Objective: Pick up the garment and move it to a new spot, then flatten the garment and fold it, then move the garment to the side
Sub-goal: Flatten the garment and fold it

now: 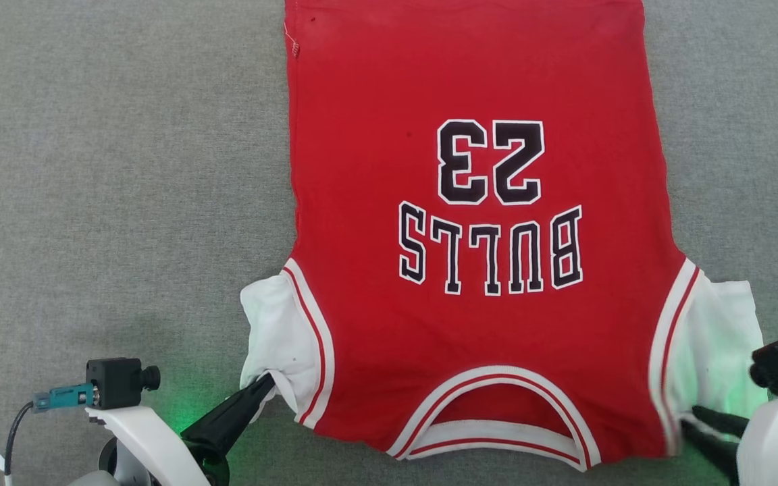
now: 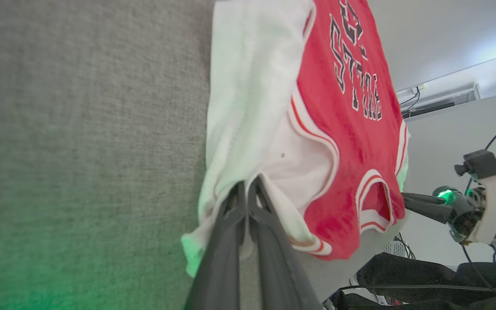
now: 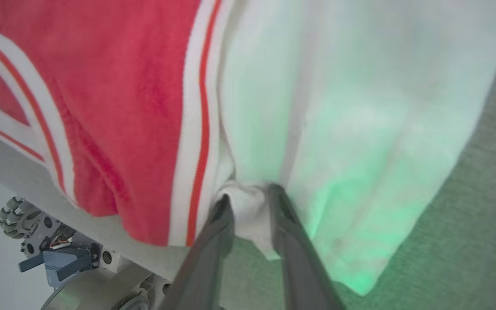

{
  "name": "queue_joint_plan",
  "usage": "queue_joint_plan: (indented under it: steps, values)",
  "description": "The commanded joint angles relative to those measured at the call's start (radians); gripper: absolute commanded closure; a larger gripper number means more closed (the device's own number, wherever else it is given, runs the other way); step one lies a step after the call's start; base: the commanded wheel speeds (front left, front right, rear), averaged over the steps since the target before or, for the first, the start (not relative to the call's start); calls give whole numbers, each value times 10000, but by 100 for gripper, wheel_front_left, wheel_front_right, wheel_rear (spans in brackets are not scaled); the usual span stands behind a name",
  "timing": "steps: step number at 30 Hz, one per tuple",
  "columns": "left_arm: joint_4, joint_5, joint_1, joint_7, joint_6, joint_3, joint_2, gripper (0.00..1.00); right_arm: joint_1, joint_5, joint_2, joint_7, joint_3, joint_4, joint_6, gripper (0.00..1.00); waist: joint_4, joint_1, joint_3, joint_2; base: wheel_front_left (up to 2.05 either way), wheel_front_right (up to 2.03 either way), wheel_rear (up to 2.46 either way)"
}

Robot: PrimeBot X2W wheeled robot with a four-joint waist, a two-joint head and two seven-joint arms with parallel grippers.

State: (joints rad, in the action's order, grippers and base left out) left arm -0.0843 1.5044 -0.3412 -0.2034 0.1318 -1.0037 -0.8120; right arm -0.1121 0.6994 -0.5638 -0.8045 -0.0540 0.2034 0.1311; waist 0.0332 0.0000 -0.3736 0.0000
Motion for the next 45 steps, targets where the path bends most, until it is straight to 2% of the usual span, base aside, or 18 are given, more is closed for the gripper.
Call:
queue_joint_plan:
  steps: [1,7,13,16,19,24,28,30,33,38,45]
  values:
    - [-29,2,-58,3,-28,-34,34,100,74,35,98,49,-111,-99,-6,0,-16,0,-8,0,0,0,0]
    - [15,-105,-152,-16,-29,-133,-62,100,202,434,-245,-21,504,1058,-9,0,-107,0,-108,0,0,0,0]
    - [120,-331,-328,-87,-29,-177,-88,100,644,1197,-714,-781,1895,2707,-4,0,4,0,-413,0,0,0,0]
    - [242,-525,-516,-77,-29,-225,-50,100,1370,1494,-934,-1338,2505,2993,-3,0,181,0,-632,0,0,0,0]
    - [429,-649,-715,-32,-29,-272,-23,100,2631,1358,-1200,-1787,2770,2728,-3,0,431,0,-895,0,0,0,0]
    - [666,-1007,-1072,96,-29,-444,75,100,5763,348,-1143,-1698,2091,954,-3,0,935,0,-1286,0,0,0,0]
    - [922,-1200,-1223,133,-29,-618,165,100,8071,-802,-774,-1362,1145,-1306,-3,0,1413,0,-1461,0,0,0,0]
    - [1055,-1244,-1282,81,-29,-636,169,100,9092,-914,-387,-1585,998,-2537,-4,0,1640,0,-1616,0,0,0,0]
    - [1241,-1427,-1439,137,-29,-746,172,100,10383,-1458,-501,-1988,758,-4064,-4,0,2028,0,-1907,0,0,0,0]
    - [1415,-1568,-1724,75,-29,-784,240,100,11963,-2210,-513,-2514,650,-6008,-3,0,2512,0,-2319,0,0,0,0]
    - [1586,-1718,-2106,17,-31,-910,411,100,12960,-2810,-587,-2991,813,-7549,-4,0,2863,0,-2669,0,0,0,0]
